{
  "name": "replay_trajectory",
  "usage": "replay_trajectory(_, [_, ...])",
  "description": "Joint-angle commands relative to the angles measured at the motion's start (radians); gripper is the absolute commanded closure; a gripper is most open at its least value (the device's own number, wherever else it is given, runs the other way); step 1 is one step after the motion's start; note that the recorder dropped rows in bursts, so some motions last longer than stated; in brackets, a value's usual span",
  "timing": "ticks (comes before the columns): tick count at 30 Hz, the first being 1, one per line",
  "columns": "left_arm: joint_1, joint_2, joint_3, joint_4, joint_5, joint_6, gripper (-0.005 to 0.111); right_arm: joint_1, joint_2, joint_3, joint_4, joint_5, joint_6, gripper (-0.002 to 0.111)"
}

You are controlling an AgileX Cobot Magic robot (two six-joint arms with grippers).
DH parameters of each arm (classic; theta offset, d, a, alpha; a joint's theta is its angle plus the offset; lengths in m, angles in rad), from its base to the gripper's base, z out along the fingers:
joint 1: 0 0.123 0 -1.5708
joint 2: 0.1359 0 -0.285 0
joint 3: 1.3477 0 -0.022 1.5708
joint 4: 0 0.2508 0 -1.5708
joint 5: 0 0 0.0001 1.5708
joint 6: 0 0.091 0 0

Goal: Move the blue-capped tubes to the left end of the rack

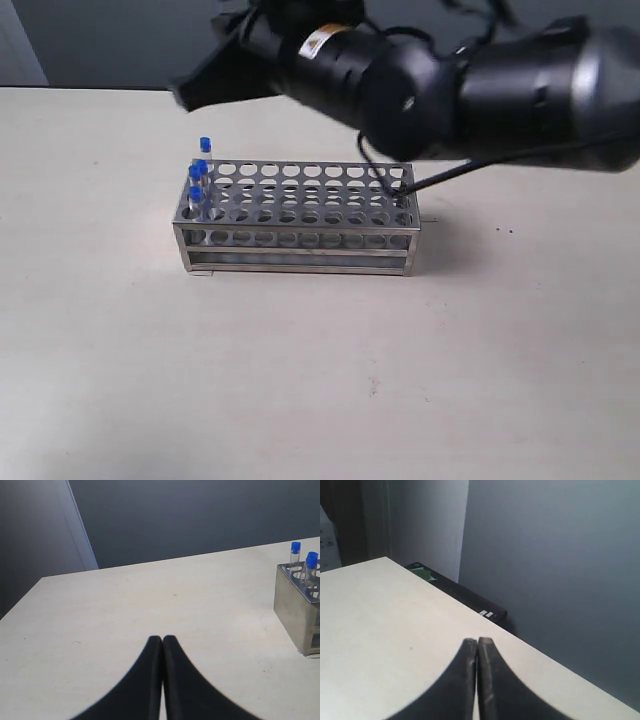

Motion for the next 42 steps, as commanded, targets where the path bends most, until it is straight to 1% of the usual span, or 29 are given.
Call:
replay_trajectory(1, [-0.007,0.004,-0.002,-0.002,-0.013,-0.003,0.106,-0.115,-0.216,0.066,0.092,0.228,-0.118,0.108])
replay_trajectory(3, [-0.007,0.004,-0.002,-0.002,-0.013,-0.003,0.106,-0.185,-0.345,0.135,0.112,0.335,-0.117,0.108])
replay_trajectory(6, [-0.007,0.004,-0.002,-0.002,-0.013,-0.003,0.106,-0.239,-0.485,0.247,0.114,0.323,-0.091,0.108])
replay_trajectory(9, [-0.007,0.004,-0.002,-0.002,-0.013,-0.003,0.106,-0.261,-0.6,0.366,0.118,0.311,-0.082,0.108])
replay_trajectory(12, [-0.007,0.004,-0.002,-0.002,-0.013,-0.003,0.106,-0.261,-0.682,0.43,0.118,0.313,-0.082,0.108])
replay_trajectory(15, [-0.007,0.004,-0.002,-0.002,-0.013,-0.003,0.106,-0.261,-0.734,0.445,0.111,0.356,-0.09,0.108])
replay_trajectory(17, [-0.007,0.004,-0.002,-0.002,-0.013,-0.003,0.106,-0.261,-0.758,0.445,0.075,0.358,-0.099,0.108])
replay_trajectory(19, [-0.007,0.004,-0.002,-0.002,-0.013,-0.003,0.106,-0.261,-0.776,0.445,0.127,0.358,-0.083,0.108])
replay_trajectory(24, [-0.007,0.004,-0.002,-0.002,-0.013,-0.003,0.106,-0.261,-0.783,0.445,0.112,0.356,-0.092,0.108])
replay_trajectory(26, [-0.007,0.004,-0.002,-0.002,-0.013,-0.003,0.106,-0.278,-0.783,0.445,0.107,0.372,-0.092,0.108])
replay_trajectory(29, [-0.007,0.004,-0.002,-0.002,-0.013,-0.003,0.106,-0.381,-0.815,0.45,0.119,0.49,-0.084,0.108])
replay_trajectory(30, [-0.007,0.004,-0.002,-0.002,-0.013,-0.003,0.106,-0.441,-0.835,0.46,0.138,0.536,-0.082,0.108])
replay_trajectory(32, [-0.007,0.004,-0.002,-0.002,-0.013,-0.003,0.106,-0.527,-0.874,0.492,0.167,0.582,-0.082,0.108])
replay_trajectory(33, [-0.007,0.004,-0.002,-0.002,-0.013,-0.003,0.106,-0.59,-0.913,0.523,0.175,0.589,-0.082,0.108])
replay_trajectory(37, [-0.007,0.004,-0.002,-0.002,-0.013,-0.003,0.106,-0.75,-1.092,0.639,0.181,0.57,-0.082,0.108])
replay_trajectory(39, [-0.007,0.004,-0.002,-0.002,-0.013,-0.003,0.106,-0.798,-1.199,0.707,0.178,0.541,-0.082,0.108])
replay_trajectory(42, [-0.007,0.004,-0.002,-0.002,-0.013,-0.003,0.106,-0.822,-1.303,0.783,0.178,0.538,-0.082,0.108])
